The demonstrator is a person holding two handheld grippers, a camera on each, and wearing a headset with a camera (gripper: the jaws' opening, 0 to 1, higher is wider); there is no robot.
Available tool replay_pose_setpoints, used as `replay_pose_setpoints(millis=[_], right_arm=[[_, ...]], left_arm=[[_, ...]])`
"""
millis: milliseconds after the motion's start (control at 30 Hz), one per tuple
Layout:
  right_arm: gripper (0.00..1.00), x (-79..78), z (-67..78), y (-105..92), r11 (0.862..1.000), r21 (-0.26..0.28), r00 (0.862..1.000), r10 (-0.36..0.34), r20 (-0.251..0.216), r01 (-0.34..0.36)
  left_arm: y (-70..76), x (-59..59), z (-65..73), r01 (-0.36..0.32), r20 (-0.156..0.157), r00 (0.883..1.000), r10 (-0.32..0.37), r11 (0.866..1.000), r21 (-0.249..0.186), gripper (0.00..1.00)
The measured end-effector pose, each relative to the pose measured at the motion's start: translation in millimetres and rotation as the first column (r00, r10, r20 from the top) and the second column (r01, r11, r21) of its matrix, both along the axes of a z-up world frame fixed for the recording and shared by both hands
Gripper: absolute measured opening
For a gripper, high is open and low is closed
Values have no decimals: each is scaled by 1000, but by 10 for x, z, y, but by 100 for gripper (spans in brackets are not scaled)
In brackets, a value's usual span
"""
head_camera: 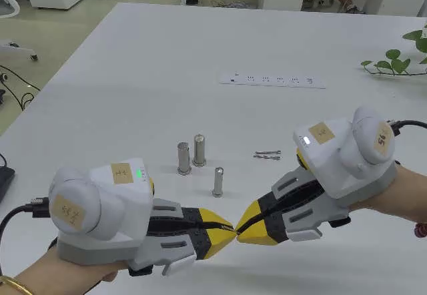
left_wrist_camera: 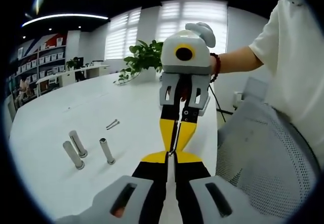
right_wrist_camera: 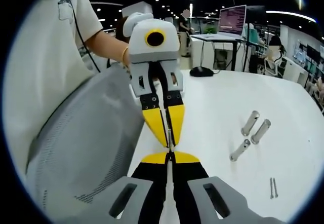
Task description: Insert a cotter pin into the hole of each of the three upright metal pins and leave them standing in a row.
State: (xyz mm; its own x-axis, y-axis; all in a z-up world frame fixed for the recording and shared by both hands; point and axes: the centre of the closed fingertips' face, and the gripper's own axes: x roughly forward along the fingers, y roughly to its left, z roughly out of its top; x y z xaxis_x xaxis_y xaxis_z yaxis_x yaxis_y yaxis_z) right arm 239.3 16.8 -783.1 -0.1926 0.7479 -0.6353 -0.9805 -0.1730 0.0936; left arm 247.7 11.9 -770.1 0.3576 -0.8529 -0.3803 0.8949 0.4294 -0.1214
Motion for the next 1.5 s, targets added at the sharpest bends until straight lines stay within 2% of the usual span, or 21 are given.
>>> replay_pose_setpoints(millis=[167, 233, 433, 533, 600, 800, 933, 1267, 1467, 1500], right_arm=[[3, 108, -31, -40, 996, -54, 997, -78, -14, 77], [3, 141, -31, -51, 994, -62, 996, -93, -6, 93], [4, 279, -81, -104, 977, -121, 984, -178, 3, 177], [4, 343, -104, -126, 966, -148, 977, -215, 8, 214], [4, 357, -102, -125, 963, -152, 975, -223, 1, 221], [4, 463, -171, -143, 938, -218, 961, -275, 12, 271], [4, 554, -193, -130, 922, -246, 953, -301, 33, 300], [4, 707, -247, -108, 879, -309, 927, -375, 20, 363], [4, 768, -276, -91, 849, -343, 903, -430, -3, 403], [4, 781, -291, -96, 839, -355, 897, -442, -3, 412]], left_arm=[[56, 64, -41, -48, 8, 999, 48, 999, 10, 5], [91, 98, -50, -70, 15, 997, 70, 997, 13, 7], [167, 200, -76, -126, 16, 992, 126, 992, 1, 11], [205, 254, -112, -150, 24, 988, 150, 988, 18, 11], [234, 306, -130, -172, 26, 985, 171, 985, 21, 12], [294, 466, -118, -238, 40, 970, 239, 971, -17, 14], [322, 556, -185, -262, 50, 964, 261, 965, 11, 15], [376, 797, -306, -322, 46, 946, 320, 946, 41, 15], [378, 919, -385, -338, 51, 941, 336, 939, 62, 15], [379, 939, -408, -343, 48, 939, 340, 937, 67, 15]])
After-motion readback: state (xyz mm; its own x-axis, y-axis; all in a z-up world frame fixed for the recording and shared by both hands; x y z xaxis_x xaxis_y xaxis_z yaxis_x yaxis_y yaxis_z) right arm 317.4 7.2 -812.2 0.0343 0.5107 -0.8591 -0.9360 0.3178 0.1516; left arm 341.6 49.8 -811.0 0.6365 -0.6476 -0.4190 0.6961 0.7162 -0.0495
